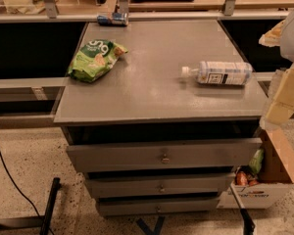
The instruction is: Place blue plastic bottle upright
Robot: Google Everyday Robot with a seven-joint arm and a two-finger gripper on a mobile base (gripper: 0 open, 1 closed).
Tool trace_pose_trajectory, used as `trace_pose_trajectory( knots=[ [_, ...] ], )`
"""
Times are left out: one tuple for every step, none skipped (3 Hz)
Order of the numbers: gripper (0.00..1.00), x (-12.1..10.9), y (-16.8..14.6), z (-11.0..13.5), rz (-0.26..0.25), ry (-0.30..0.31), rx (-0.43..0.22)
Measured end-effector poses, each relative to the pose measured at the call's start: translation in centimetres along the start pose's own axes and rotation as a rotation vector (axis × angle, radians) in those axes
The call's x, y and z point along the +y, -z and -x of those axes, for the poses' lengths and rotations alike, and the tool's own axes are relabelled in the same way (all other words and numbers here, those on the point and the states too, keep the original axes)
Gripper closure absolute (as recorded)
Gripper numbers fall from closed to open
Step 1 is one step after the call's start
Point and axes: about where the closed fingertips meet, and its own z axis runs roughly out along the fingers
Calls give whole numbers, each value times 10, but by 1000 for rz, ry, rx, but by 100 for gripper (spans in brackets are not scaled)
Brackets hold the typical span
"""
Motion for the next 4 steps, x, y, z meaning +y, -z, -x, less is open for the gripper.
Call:
trace_pose_trajectory(
  knots=[
    [0,0,0,0,0,0,0],
    [0,-16,-5,7,-11,33,-3],
    [0,-51,-24,6,-1,61,20],
    [0,-89,-42,1,9,83,23]
  ],
)
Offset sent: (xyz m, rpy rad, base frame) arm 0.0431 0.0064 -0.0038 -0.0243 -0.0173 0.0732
